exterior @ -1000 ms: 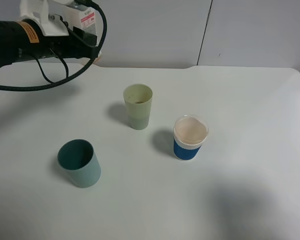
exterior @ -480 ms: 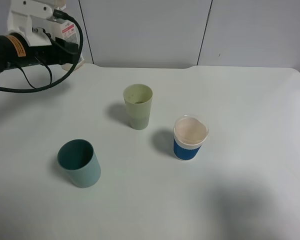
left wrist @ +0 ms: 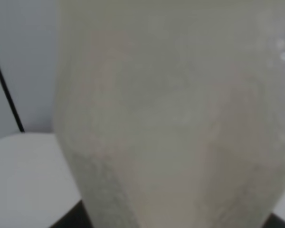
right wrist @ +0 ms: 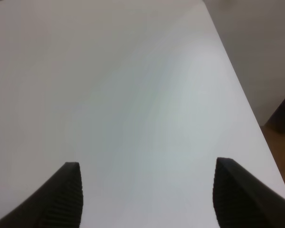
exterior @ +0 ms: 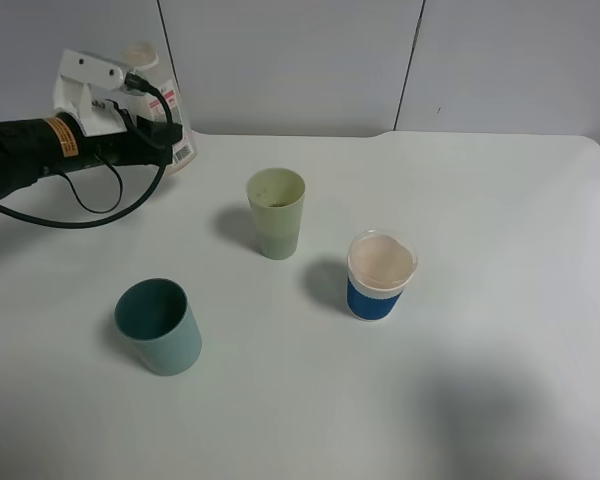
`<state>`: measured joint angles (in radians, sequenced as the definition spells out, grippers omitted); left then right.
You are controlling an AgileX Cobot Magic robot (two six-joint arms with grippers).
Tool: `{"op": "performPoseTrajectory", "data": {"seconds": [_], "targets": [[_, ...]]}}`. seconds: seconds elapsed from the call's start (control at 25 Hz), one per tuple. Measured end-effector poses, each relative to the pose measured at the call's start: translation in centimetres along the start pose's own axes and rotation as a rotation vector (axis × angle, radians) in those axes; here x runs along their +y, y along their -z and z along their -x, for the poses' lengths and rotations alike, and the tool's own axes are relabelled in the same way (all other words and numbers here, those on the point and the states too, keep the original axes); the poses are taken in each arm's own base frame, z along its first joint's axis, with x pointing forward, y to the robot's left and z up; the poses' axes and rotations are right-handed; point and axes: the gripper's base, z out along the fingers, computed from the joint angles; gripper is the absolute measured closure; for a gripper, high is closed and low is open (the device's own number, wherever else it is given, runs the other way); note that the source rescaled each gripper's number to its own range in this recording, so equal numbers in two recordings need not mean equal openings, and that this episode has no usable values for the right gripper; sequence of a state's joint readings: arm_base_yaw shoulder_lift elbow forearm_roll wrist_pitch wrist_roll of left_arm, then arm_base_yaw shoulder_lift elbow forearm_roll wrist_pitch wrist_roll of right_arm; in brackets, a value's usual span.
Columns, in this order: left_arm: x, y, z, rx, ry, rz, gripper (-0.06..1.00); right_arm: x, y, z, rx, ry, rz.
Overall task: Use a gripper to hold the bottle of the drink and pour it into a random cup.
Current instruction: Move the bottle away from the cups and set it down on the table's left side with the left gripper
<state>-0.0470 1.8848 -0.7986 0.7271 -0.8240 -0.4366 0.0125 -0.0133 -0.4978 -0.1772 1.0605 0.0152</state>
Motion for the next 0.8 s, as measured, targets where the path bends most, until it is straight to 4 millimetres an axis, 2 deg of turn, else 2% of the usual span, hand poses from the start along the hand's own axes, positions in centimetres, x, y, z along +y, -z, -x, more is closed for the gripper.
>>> {"op": "performPoseTrajectory", "data": {"seconds": [0.16, 0.4, 0.8], "targets": [[0.7, -0.4, -1.8, 0.041, -0.06, 0.003, 0.92, 0.0, 0.0, 0.0, 0.0, 0.0, 0.0], [0.5, -1.2, -4.1, 0.063, -0.094, -0.041, 0.92, 0.0, 0.0, 0.0, 0.0, 0.0, 0.0], [0.3, -1.8, -5.9, 0.057, -0.086, -0.083, 0.92, 0.0, 0.0, 0.0, 0.0, 0.0, 0.0]]}}
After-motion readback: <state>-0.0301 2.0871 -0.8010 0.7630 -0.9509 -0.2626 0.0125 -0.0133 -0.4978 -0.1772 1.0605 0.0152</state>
